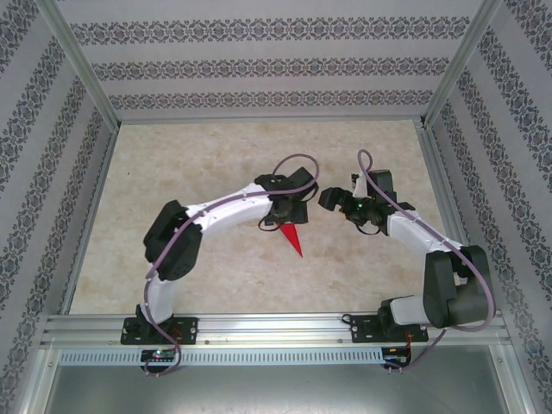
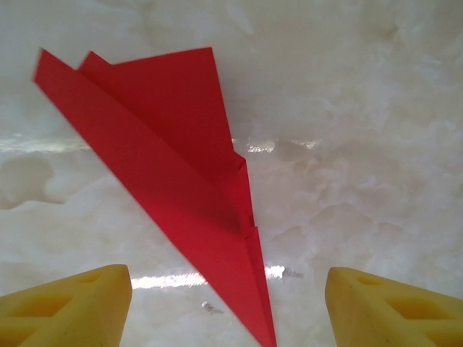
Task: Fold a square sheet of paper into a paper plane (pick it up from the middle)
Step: Turn over a paper plane at the center of the table.
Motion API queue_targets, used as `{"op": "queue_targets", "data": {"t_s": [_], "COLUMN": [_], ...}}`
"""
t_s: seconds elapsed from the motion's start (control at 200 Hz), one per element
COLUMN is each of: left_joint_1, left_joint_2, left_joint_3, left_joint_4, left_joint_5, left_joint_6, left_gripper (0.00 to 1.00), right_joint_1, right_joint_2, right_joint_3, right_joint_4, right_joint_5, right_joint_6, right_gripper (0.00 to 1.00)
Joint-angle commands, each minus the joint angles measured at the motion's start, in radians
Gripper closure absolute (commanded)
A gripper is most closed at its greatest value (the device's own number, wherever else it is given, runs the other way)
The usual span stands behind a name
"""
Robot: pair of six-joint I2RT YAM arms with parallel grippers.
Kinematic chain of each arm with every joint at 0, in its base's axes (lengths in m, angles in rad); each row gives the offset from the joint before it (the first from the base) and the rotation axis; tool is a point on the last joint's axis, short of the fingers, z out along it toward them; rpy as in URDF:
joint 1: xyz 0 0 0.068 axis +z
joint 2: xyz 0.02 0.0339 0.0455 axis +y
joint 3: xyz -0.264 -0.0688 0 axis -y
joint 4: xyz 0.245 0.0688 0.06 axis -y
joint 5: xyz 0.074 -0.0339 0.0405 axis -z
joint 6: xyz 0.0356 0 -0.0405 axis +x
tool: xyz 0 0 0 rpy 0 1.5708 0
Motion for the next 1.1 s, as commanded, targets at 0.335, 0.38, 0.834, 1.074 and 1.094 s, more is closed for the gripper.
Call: {"op": "queue_targets", "data": {"t_s": [0.335,0.38,0.834,1.074,1.094], "left_joint_1": [-0.014,-0.014,-0.011,-0.009,-0.009], "left_joint_2": [0.121,0.117,0.056,-0.082,-0.097], "left_joint_3": [0.131,0.124,0.013,-0.029,-0.040], "left_joint_4": [-0.210,-0.218,-0.095,0.017,0.035], "left_joint_5": [-0.156,-0.165,-0.186,-0.180,-0.175], "left_joint_6": [-0.093,-0.099,-0.151,-0.031,-0.019], "left_gripper": [0.49,0.52,0.91,1.00,1.00], "right_joint_1": [-0.020,-0.019,-0.020,-0.020,-0.019], "right_joint_2": [-0.025,-0.021,-0.019,-0.055,-0.059], "right_joint_3": [-0.038,-0.036,-0.022,-0.056,-0.062], "right_joint_4": [-0.002,-0.003,-0.022,0.039,0.052], "right_joint_5": [0.008,0.007,0.014,0.009,0.004], "right_joint_6": [-0.036,-0.037,-0.033,0.039,0.051], "right_gripper": [0.05,0.05,0.06,0.10,0.10]}}
